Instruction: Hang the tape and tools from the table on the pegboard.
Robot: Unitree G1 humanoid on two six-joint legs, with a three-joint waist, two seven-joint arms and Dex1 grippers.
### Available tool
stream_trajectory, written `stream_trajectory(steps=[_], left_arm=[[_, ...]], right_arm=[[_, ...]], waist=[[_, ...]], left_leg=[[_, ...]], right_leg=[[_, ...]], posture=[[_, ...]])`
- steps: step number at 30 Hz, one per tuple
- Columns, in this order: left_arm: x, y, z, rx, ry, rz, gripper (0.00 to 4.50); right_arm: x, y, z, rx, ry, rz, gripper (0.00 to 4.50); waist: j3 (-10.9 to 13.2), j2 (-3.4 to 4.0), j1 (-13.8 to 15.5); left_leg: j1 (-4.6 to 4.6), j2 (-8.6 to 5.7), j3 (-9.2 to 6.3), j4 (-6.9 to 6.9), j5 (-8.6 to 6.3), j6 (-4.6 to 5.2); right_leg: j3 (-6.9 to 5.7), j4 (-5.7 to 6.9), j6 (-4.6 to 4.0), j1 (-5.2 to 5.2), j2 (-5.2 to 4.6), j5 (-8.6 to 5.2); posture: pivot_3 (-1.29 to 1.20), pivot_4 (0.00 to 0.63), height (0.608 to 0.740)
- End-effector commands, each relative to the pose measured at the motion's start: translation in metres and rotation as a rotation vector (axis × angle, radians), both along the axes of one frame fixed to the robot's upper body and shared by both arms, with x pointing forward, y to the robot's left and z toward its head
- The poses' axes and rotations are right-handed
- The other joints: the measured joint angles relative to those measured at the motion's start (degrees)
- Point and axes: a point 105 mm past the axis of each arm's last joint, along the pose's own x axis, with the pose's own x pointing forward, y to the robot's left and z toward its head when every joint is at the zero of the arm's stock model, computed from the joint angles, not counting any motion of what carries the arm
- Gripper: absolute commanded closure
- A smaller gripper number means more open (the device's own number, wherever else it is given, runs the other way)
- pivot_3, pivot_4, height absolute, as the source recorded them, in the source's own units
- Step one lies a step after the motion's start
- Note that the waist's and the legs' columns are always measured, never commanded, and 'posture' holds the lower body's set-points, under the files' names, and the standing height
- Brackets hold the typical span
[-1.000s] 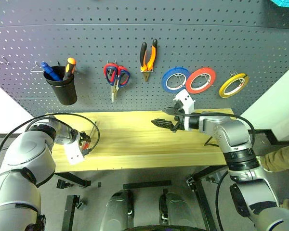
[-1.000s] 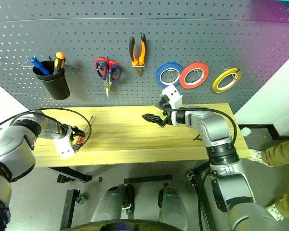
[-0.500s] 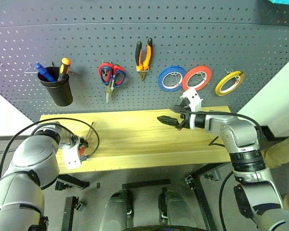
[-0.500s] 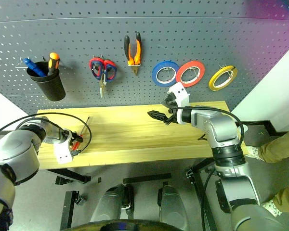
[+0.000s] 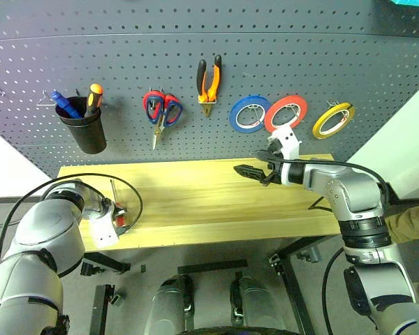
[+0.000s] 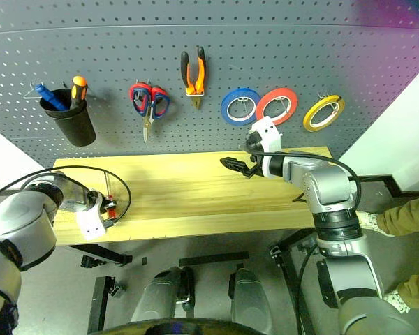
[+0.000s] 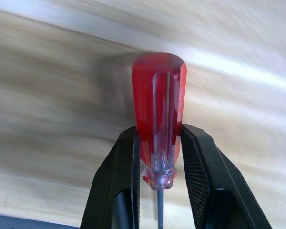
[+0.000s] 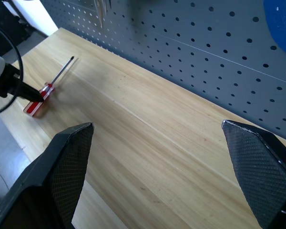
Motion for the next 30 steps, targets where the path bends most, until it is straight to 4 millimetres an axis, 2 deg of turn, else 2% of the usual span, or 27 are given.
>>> stream_trajectory(steps=[1, 5, 10, 13, 14, 16, 17, 18, 20, 22, 24, 27, 30], left_arm=[[0.004, -0.045, 0.03, -0.395, 0.073, 0.177, 3.61], [-0.004, -0.061, 0.057, -0.69, 0.178, 0.259, 3.61], [-0.003, -0.053, 0.081, -0.889, 0.277, 0.408, 3.61], [-0.012, -0.055, 0.104, -1.035, 0.379, 0.45, 3.61], [-0.016, -0.059, 0.115, -1.101, 0.41, 0.459, 3.61], [-0.018, -0.068, 0.152, -1.353, 0.484, 0.531, 3.61], [-0.023, -0.068, 0.174, -1.499, 0.569, 0.587, 3.61], [-0.028, -0.069, 0.187, -1.577, 0.643, 0.628, 3.61], [-0.047, -0.063, 0.194, -1.648, 0.74, 0.708, 3.61], [-0.055, -0.056, 0.197, -1.708, 0.778, 0.783, 3.61], [-0.057, -0.051, 0.204, -1.785, 0.779, 0.819, 3.61], [-0.061, -0.043, 0.211, -1.887, 0.791, 0.862, 3.61], [-0.056, -0.034, 0.212, -1.972, 0.728, 0.919, 3.61]], right_arm=[[-0.002, 0.001, 0.031, 0.036, -0.118, 0.048, 0.0], [-0.014, 0.006, 0.043, 0.074, -0.152, 0.134, 0.0], [-0.021, 0.006, 0.048, 0.08, -0.179, 0.197, 0.0], [-0.024, 0.006, 0.054, 0.098, -0.207, 0.223, 0.0], [-0.025, 0.006, 0.056, 0.104, -0.22, 0.232, 0.0], [-0.027, 0.007, 0.064, 0.122, -0.263, 0.253, 0.0], [-0.028, 0.008, 0.068, 0.126, -0.291, 0.268, 0.0], [-0.028, 0.008, 0.071, 0.128, -0.309, 0.278, 0.0], [-0.028, 0.01, 0.076, 0.135, -0.341, 0.299, 0.0], [-0.031, 0.015, 0.081, 0.16, -0.36, 0.334, 0.0], [-0.036, 0.021, 0.086, 0.193, -0.365, 0.376, 0.0], [-0.042, 0.03, 0.095, 0.238, -0.379, 0.428, 0.0], [-0.043, 0.037, 0.099, 0.261, -0.385, 0.467, 0.0]], waist=[[0.01, -0.01, 0.14], [0.02, 0.0, -0.14], [0.02, 0.04, -0.19], [0.06, 0.1, -0.14], [0.06, 0.1, -0.11], [0.06, 0.1, 0.16], [0.06, 0.1, 0.43], [0.06, 0.1, 0.46], [0.05, 0.11, 0.31], [0.01, 0.32, 0.29], [-0.03, 0.4, 0.62], [-0.04, 0.4, 1.55], [-0.09, 0.42, 2.07]], left_leg=[[-0.01, -0.01, 0.0, 0.0, 0.0, -0.01], [-0.02, -0.04, 0.01, 0.01, 0.0, -0.01], [0.06, 0.02, 0.03, -0.02, 0.01, 0.0], [0.08, 0.06, 0.01, -0.01, 0.02, -0.02], [0.08, 0.06, 0.01, 0.0, 0.03, -0.03], [0.11, 0.05, -0.03, 0.02, 0.03, -0.03], [0.19, 0.03, -0.06, 0.03, 0.03, -0.03], [0.31, 0.02, -0.11, 0.07, 0.03, -0.03], [0.73, 0.0, -0.16, 0.05, 0.02, -0.01], [1.2, -0.03, -0.11, -0.14, 0.01, -0.02], [1.93, -0.02, -0.09, -0.38, -0.01, -0.06], [2.0, 0.13, -0.12, -0.42, -0.06, -0.28], [1.94, 0.11, -0.1, -0.42, -0.06, -0.3]], right_leg=[[-0.01, -0.02, -0.05, -0.01, -0.02, -0.03], [-0.02, -0.06, -0.16, 0.03, -0.06, -0.07], [-0.17, -0.01, -0.01, 0.06, 0.03, 0.01], [-0.16, 0.03, -0.02, 0.1, 0.05, 0.01], [-0.14, 0.03, -0.01, 0.13, 0.04, 0.01], [-0.14, 0.02, 0.0, 0.22, 0.03, 0.02], [-0.15, 0.03, 0.0, 0.33, 0.04, 0.02], [-0.18, 0.02, 0.01, 0.5, 0.04, 0.02], [-0.25, -0.05, 0.03, 0.99, 0.06, 0.0], [-0.22, -0.2, 0.02, 1.39, 0.07, -0.01], [-0.28, -0.4, -0.04, 2.0, 0.14, -0.06], [-0.31, -0.52, -0.18, 1.93, 0.28, -0.12], [-0.26, -0.63, -0.21, 1.85, 0.25, -0.1]], posture=[[-0.04, 0.157, 0.74], [-0.01, 0.147, 0.74], [0.04, 0.138, 0.74], [0.06, 0.129, 0.74], [0.07, 0.124, 0.74], [0.1, 0.113, 0.74], [0.1, 0.113, 0.74], [0.11, 0.108, 0.74], [0.13, 0.098, 0.74], [0.14, 0.094, 0.74], [0.15, 0.084, 0.74], [0.16, 0.078, 0.74], [0.18, 0.069, 0.74]])
